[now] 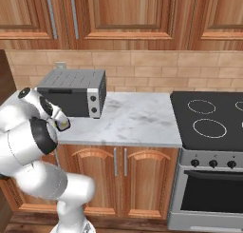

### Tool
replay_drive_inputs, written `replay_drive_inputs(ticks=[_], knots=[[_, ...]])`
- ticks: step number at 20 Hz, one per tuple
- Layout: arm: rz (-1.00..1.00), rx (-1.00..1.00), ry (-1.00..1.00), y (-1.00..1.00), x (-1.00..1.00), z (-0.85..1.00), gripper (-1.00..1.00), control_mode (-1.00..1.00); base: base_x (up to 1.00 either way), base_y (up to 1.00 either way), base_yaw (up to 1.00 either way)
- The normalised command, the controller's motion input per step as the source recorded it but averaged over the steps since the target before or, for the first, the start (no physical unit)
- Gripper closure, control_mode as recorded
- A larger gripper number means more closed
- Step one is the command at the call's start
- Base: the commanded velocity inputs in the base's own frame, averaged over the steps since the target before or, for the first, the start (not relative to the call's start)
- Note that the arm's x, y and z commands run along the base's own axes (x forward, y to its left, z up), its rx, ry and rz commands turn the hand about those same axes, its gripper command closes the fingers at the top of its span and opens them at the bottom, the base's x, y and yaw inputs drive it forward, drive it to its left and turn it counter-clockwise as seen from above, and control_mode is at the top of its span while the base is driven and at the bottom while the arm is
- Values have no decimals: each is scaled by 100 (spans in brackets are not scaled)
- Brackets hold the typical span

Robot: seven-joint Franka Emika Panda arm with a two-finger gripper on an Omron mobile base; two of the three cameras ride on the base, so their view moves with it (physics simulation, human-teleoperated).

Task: Place the condiment bottle and mustard from the counter to the top shelf of the fridge. If the existing items in the fridge are on the top shelf, move them to other shelves.

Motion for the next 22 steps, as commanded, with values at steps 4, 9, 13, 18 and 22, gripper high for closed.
replay_drive_inputs(ticks=[4, 9, 13, 18, 22], knots=[[0, 0, -23, 0, -100, 100, 100, -100, 0, 0, 0], [2, 0, -9, -1, -100, 100, 100, -100, 0, 0, 0], [8, 0, 1, -12, -100, 100, 100, -100, 0, 0, 0], [19, 0, 11, -35, -100, 91, 100, -100, 0, 0, 0], [16, 0, 22, -57, -100, 45, 100, -100, 0, 0, 0]])
